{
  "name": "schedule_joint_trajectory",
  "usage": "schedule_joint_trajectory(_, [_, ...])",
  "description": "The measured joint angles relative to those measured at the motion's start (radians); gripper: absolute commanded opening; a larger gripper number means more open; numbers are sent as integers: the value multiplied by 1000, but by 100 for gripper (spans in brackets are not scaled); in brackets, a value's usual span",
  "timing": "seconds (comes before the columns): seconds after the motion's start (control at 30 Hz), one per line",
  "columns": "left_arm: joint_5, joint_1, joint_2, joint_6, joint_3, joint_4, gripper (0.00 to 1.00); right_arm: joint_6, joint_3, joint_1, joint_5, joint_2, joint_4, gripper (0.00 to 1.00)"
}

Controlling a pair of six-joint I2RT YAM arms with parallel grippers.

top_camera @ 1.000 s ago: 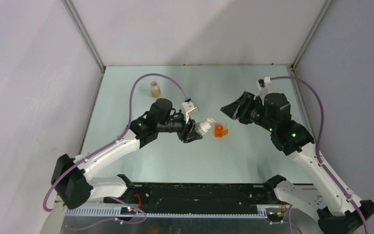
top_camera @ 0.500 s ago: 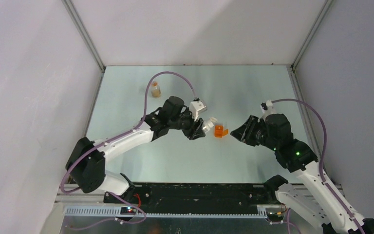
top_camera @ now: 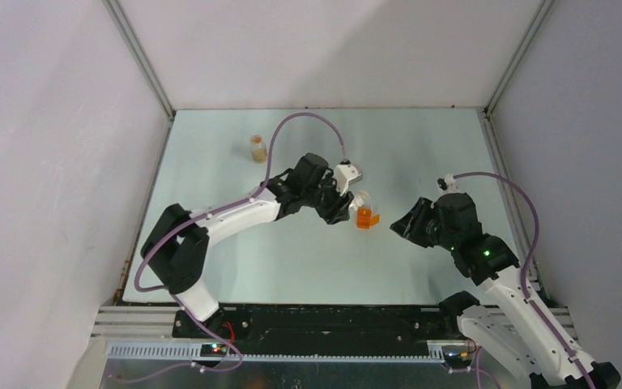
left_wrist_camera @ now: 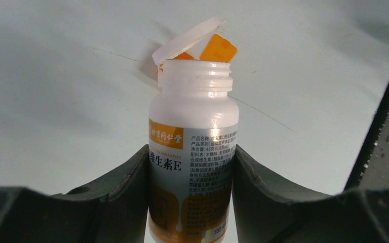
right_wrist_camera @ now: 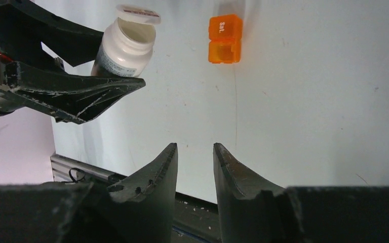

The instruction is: Sort the pills into containers

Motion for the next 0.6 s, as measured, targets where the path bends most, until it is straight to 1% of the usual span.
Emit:
schedule_joint_trajectory(0.27, [-76, -22, 134, 38, 145, -110, 0, 2, -9, -82, -25, -19, 2, 36])
schedule_joint_trajectory(0.6, [-155, -63, 237, 38, 192, -175, 0, 2, -40, -154, -68, -61, 3, 36])
